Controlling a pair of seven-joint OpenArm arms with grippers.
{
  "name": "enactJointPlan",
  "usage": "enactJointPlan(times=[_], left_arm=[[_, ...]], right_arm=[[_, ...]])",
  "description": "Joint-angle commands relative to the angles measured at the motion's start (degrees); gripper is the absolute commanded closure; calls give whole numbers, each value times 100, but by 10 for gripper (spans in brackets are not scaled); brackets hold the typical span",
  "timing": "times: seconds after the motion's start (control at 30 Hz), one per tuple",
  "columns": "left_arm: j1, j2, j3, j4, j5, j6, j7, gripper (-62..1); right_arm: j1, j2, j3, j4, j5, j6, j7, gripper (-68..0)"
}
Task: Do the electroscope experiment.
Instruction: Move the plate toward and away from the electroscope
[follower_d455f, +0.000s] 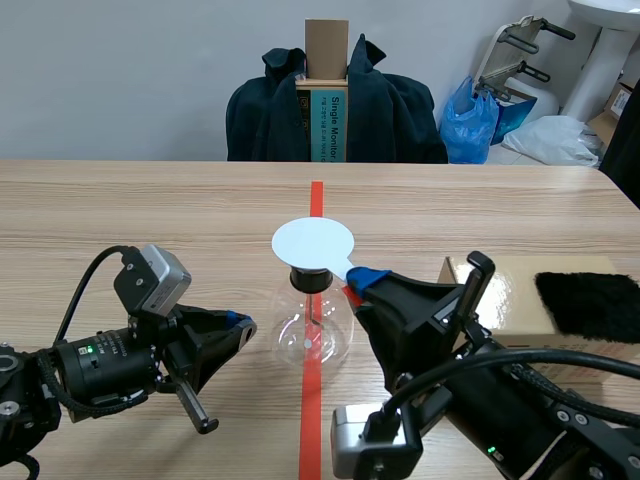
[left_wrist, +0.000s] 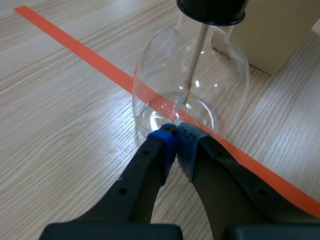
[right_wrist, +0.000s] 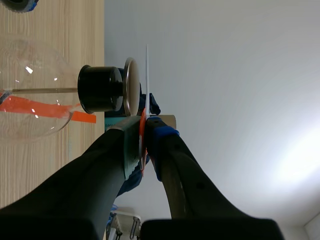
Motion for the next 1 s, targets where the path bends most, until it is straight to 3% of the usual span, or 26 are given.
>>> enactJointPlan(times=[0.0, 0.63, 0.8, 0.97], left_arm=[[-22, 15, -15, 116, -57, -13, -98, -17], [-22, 15, -15, 116, -57, -13, -98, -17], [-22, 15, -15, 116, -57, -13, -98, -17], [-22, 15, -15, 116, -57, -13, -96, -17]], right_arm=[[68, 28, 7, 26, 39, -83, -111, -7], [68, 28, 17, 26, 39, -83, -2168, -7], [68, 28, 17, 26, 39, -83, -2393, -7], [68, 28, 17, 26, 39, -83, -2258, -7]])
